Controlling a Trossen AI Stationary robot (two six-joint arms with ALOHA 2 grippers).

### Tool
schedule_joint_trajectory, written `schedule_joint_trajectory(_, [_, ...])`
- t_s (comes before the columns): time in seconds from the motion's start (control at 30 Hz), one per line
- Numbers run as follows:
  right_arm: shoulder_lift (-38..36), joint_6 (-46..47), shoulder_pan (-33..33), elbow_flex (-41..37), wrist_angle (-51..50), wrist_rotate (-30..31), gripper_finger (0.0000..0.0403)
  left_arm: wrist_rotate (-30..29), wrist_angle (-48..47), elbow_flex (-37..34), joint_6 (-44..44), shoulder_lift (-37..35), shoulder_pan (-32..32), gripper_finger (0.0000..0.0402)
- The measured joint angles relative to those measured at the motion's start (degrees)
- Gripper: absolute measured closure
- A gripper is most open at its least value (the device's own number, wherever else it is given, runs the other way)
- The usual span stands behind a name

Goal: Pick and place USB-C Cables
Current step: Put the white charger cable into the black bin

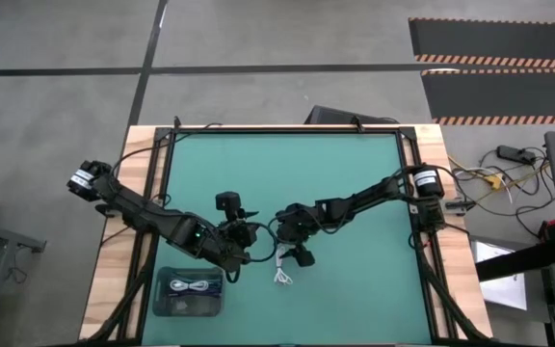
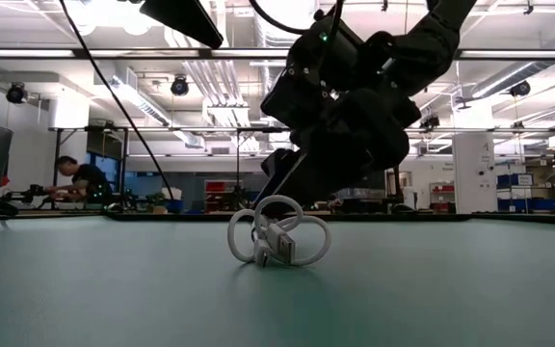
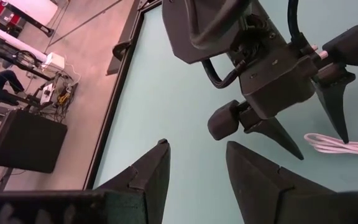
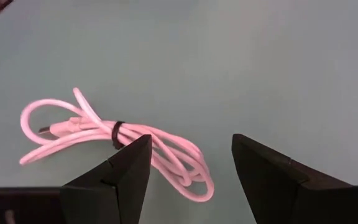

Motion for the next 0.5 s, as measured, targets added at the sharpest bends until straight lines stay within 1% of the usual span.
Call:
schedule_joint_trajectory(0.07, [0.73, 0.08, 0.0, 0.02, 0.12, -0.23, 0.0188, 0.0, -0.02, 0.0, 0.0, 0.0, 0.0, 0.026])
schedule_joint_trajectory(0.27, [4.21, 1.6, -0.2, 0.74, 4.55, -5.1, 0.0188, 0.0, 0.01, 0.0, 0.0, 0.0, 0.34, 0.026])
schedule_joint_trajectory(0.5, [4.6, 1.69, -0.58, 1.29, 4.45, -5.64, 0.0193, 0.0, 0.04, 0.0, 0.0, 0.0, 0.37, 0.026])
